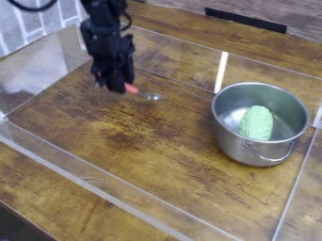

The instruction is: Move the orange spoon to the left

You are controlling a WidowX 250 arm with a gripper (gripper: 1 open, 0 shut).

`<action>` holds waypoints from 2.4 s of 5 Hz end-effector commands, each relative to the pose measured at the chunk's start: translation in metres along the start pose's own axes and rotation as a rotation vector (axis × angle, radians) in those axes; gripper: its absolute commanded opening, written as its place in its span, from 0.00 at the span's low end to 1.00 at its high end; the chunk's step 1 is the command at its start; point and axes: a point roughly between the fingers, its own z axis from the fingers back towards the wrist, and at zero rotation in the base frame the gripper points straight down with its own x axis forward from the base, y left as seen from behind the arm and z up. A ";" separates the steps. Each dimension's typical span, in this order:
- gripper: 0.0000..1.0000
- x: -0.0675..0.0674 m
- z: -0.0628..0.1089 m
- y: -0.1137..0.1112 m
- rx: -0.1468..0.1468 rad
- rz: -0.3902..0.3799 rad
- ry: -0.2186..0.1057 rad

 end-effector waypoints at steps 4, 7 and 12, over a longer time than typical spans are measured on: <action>0.00 -0.001 0.082 -0.078 -0.058 -0.063 -0.029; 1.00 0.005 0.076 -0.072 -0.051 -0.068 -0.017; 1.00 0.020 0.066 -0.069 -0.028 -0.060 -0.008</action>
